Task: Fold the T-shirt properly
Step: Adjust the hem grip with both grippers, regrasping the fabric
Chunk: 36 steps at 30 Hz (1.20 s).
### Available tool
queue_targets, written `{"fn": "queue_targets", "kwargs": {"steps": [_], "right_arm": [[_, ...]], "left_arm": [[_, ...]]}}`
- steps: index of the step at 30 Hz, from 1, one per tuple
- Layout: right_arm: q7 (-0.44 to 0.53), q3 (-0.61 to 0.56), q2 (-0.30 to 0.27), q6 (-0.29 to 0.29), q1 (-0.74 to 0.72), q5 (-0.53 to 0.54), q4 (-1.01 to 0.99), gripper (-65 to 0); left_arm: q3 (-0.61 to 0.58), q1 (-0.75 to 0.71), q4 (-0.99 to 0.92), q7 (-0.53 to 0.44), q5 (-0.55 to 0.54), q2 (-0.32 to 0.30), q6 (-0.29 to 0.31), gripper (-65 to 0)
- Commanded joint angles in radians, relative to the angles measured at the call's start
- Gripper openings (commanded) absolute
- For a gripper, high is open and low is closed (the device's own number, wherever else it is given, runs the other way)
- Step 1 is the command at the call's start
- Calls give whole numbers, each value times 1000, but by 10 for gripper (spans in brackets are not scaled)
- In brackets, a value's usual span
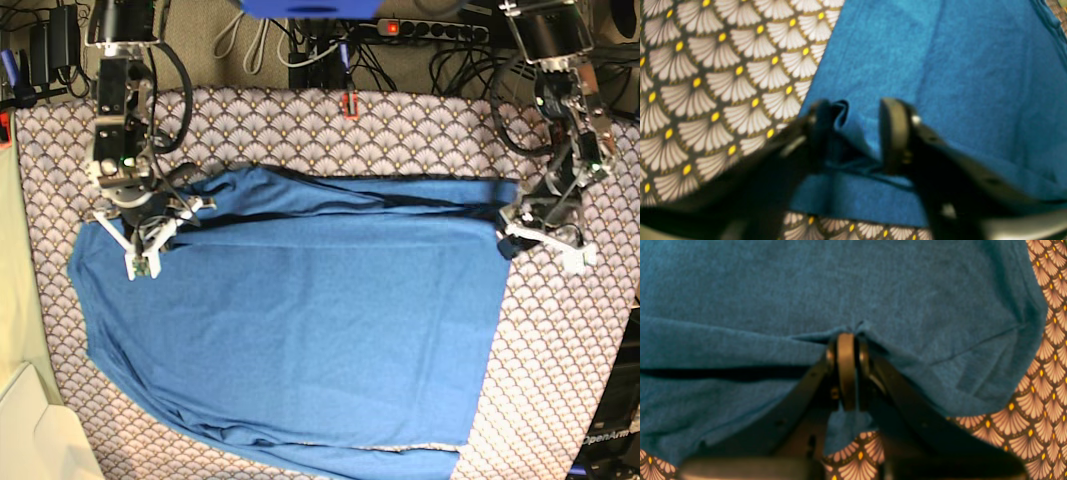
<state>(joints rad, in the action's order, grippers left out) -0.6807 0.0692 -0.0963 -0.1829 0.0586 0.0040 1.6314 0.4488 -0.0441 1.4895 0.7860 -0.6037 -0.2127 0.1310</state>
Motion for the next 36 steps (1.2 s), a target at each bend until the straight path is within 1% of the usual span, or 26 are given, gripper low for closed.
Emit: {"fn": "queue_targets", "kwargs": {"steps": [1,4,6,16,18,19,21,24,26,28,30,36], "right_arm": [[22,2,-4,4,-12,-3,20,-636],[22,2,-4,4,-12,-3,20,-637],[22,2,-4,4,-12,-3,20,-637],[11,4,-3,4,-12,-2,23,-635],[11,4,-3,4,-10,-2,23,-632],[11,5,-3,4,-10,-2,23,-620],[2,5,-3,4,-10,-2,23,-570],[-23,5,-3,4,-10,1,23,-465],[-18,5,-3,4,-9,1,25,-388],[-17,5,-3,4,-9,1,25,-341],[-17,5,-3,4,-9,1,25,-323],[-20,5,10,4,-9,1,25,-321]], "left_arm": [[5,16,18,-17,-17,-12,3,-324],[5,17,18,-18,-14,-12,2,-273],[5,22,18,-20,-14,-14,0,-257],[6,19,16,-10,-12,-18,0,-254],[28,-1,16,-10,-12,-18,0,-254],[41,-13,16,-10,-17,-18,0,-254],[60,-40,16,-10,-18,-18,2,-252],[63,-76,16,-10,-12,-18,5,-252],[77,-96,16,-10,-12,-18,6,-251],[84,-101,16,-10,-12,-18,8,-251],[86,-101,16,-10,-12,-18,8,-251],[81,-101,16,-10,-17,-9,8,-251]]}}
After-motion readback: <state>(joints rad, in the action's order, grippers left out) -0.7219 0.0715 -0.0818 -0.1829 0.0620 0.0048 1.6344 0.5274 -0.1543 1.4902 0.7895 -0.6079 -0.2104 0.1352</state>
